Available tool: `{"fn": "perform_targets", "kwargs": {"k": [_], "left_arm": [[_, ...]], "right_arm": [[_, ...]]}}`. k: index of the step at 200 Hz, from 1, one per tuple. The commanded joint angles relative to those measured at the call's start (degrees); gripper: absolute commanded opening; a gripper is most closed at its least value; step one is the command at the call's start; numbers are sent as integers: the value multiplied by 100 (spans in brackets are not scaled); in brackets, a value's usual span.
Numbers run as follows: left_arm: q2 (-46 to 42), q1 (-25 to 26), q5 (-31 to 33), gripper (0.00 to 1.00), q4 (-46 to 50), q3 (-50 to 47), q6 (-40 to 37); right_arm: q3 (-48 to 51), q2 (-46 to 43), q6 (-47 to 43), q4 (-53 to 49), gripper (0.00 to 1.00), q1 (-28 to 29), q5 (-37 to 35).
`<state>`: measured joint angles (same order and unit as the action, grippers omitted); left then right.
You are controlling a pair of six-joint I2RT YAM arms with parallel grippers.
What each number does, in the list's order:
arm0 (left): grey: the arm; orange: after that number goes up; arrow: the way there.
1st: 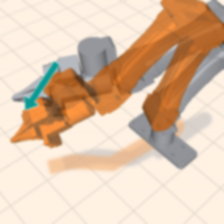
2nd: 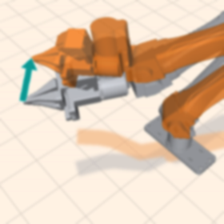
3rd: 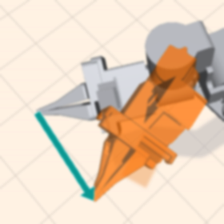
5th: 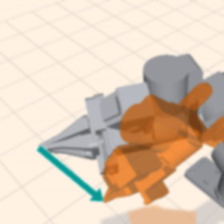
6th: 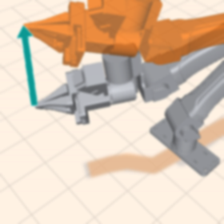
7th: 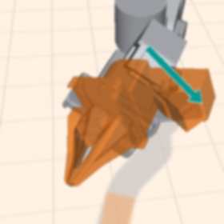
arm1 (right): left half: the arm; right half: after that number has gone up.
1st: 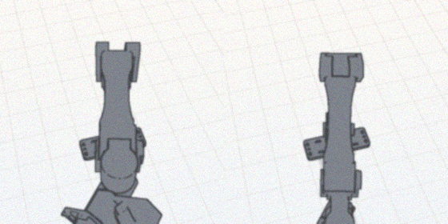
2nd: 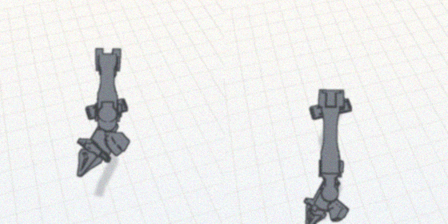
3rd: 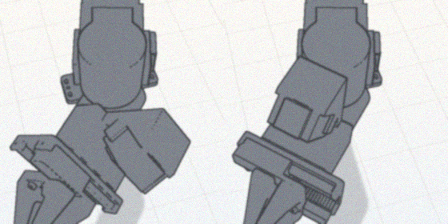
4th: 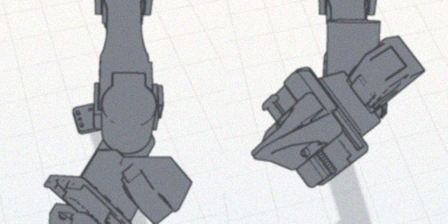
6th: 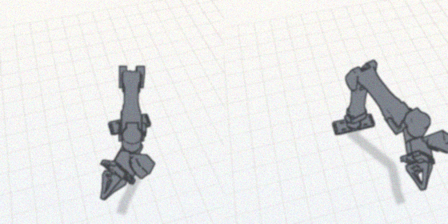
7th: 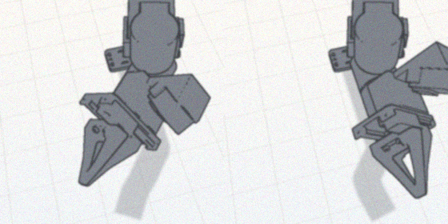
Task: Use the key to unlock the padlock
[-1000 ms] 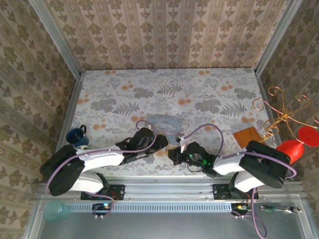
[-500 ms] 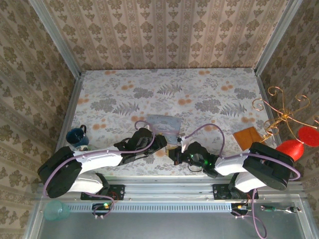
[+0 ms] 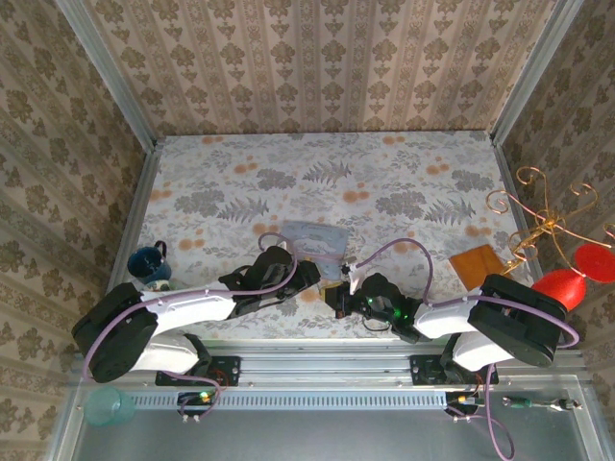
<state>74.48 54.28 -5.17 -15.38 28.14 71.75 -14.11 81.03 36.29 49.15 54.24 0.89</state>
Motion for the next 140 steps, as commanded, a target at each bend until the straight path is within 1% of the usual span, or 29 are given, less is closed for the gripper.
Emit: {"fn": "perform_targets", "kwargs": {"k": [1, 67, 140], "left_arm": [[-166, -15, -168, 12, -73, 120, -152], [-91, -15, -134, 12, 18, 129, -170], [-74, -104, -124, 12, 22, 167, -170]], "right_arm": [[4, -29, -87, 25, 0, -97, -236], [-65, -92, -184, -236, 0, -90, -401], [-72, 68, -263, -142, 0, 30, -405]]}}
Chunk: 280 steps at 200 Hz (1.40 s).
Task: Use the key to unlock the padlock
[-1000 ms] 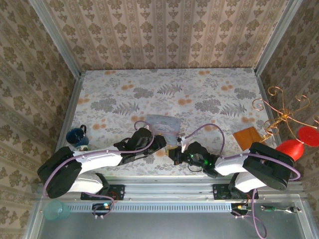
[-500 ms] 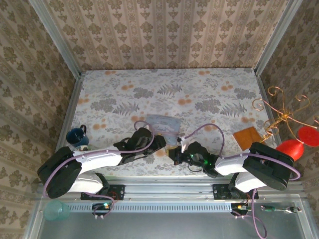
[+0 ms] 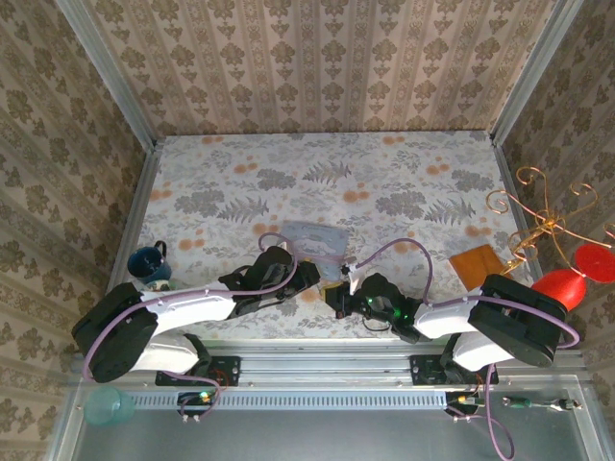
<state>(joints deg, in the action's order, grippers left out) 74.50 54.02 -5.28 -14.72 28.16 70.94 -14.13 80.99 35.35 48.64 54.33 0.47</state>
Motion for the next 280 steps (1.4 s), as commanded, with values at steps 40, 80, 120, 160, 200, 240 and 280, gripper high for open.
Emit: {"fn": "perform_targets", "kwargs": {"k": [40, 80, 120, 160, 200, 240, 280], "left_arm": [[-139, -159, -136, 13, -16, 172, -114], [-155, -200, -99, 13, 62, 143, -173], [-73, -395, 7, 14, 440, 181, -553], [296, -584, 170, 17, 936, 295, -1209], [857, -471, 148, 17, 1108, 427, -1550], [1047, -206, 218, 29, 1200, 512, -1666], [1, -104, 454, 51, 957, 23, -1760]], "right_arm": [[-81, 127, -231, -170, 0, 69, -341], [-39, 106, -223, -140, 0, 90, -351], [-38, -25, -248, -177, 0, 118, -281], [31, -462, -300, -433, 0, 135, -257], [68, -1031, -327, -865, 0, 148, -243], [92, -1285, -327, -996, 0, 149, -166], [129, -1534, -447, -1100, 0, 149, -92]]}}
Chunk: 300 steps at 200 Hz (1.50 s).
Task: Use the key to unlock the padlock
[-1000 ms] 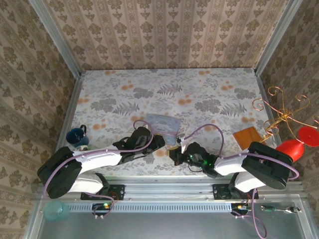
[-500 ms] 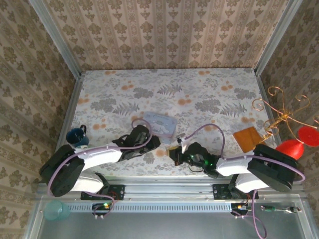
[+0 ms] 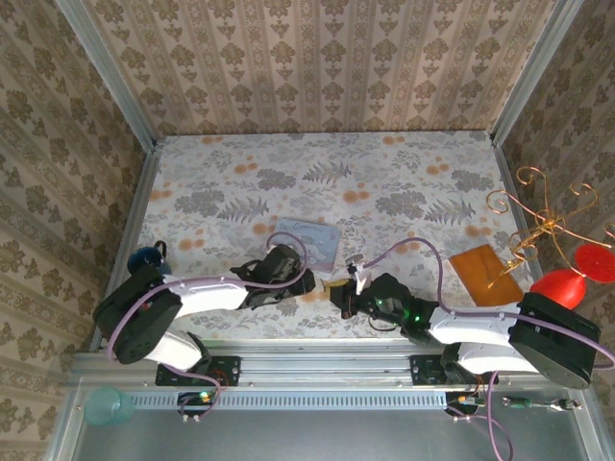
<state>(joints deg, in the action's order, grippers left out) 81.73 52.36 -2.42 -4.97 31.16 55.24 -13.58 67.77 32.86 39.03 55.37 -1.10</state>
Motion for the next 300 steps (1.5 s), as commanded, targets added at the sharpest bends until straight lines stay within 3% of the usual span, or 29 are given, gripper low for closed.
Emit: {"fn": "perform_targets", "kwargs": {"k": [1, 41, 72, 118, 260, 300], "left_arm": [[-757, 63, 174, 51, -20, -290, -194], [-2048, 121, -52, 53, -576, -710, -426], [-2466, 369, -297, 52, -1061, -731, -588], [-2180, 468, -415, 49, -1112, -540, -510], [-1553, 594, -746, 21, -1682, -417, -128], [-1502, 624, -722, 8, -1803, -415, -77]], "right_arm": [[75, -216, -204, -144, 0, 44, 71], [66, -387, -332, -164, 0, 44, 204], [44, -387, -325, -32, 0, 45, 360], [10, -422, -271, 110, 0, 60, 479], [39, -396, -201, 236, 0, 105, 215], [57, -411, -158, 237, 0, 105, 87]]}}
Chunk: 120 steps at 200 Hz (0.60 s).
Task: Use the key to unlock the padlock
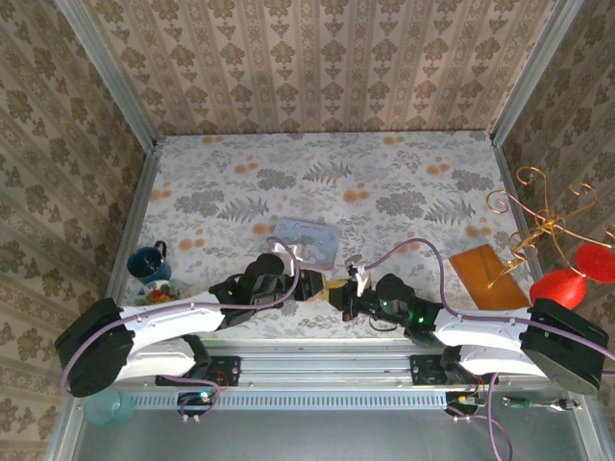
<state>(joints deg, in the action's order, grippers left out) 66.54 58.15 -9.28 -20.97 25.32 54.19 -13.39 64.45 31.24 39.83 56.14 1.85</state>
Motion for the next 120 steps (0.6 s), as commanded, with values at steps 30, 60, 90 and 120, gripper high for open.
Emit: {"fn": "perform_targets", "kwargs": {"k": [30, 60, 90, 120], "left_arm": [[-44, 42, 86, 0, -394, 58, 118], [-205, 32, 398, 0, -818, -200, 251], [-275, -13, 481, 0, -1590, -413, 457], [-239, -22, 451, 0, -2174, -477, 601]], "right_arm": [[37, -112, 145, 118, 0, 29, -318], [91, -229, 594, 204, 3, -77, -238], [92, -200, 1297, 626, 30, -366, 443], [56, -229, 1419, 825, 33, -393, 664]]}}
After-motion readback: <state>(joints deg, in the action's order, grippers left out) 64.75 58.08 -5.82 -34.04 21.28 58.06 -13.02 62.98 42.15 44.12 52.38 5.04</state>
